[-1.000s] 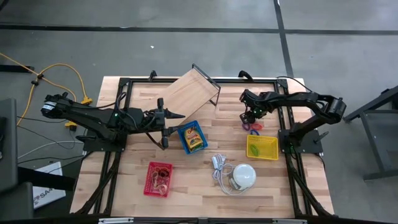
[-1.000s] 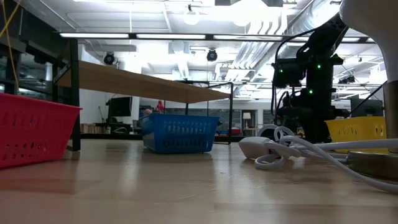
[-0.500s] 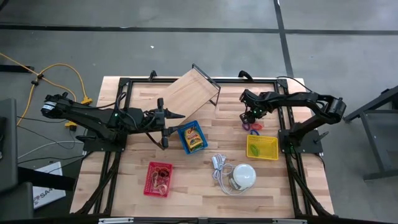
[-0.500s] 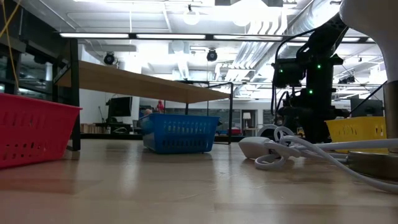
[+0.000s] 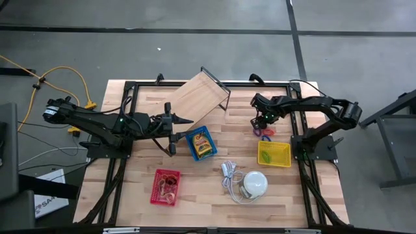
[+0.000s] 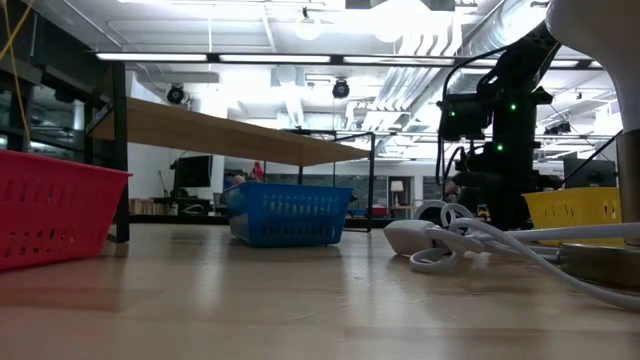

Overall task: Pick & Place Office Desk Supplies
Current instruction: Put the black spring keychain into the yellow bin

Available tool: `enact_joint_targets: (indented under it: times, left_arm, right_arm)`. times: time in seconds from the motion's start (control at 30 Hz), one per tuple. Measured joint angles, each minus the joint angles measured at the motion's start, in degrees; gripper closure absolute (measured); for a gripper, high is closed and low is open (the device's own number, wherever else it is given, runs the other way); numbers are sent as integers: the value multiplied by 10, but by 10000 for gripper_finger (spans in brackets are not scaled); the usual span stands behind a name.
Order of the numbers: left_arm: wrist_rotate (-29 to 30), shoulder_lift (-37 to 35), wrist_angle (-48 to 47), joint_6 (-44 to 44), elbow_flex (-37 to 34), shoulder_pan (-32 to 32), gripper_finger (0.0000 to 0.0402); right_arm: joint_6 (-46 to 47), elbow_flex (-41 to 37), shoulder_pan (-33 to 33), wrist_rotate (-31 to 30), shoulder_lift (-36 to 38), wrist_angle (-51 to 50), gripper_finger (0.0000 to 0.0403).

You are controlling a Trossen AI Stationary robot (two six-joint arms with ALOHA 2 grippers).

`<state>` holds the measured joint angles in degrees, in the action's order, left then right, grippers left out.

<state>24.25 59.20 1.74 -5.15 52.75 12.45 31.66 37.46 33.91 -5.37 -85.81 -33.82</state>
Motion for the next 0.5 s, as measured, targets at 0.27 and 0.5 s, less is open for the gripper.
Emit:
enact_joint_targets:
  times: [0.27,0.5]
  left_arm:
    - [0,0,0,0,0,0,252]
    - [0,0,0,0,0,0,252]
  right_arm:
    - [0,0,0,0,8,-3,270]
    - [0,0,0,5,12,-5,270]
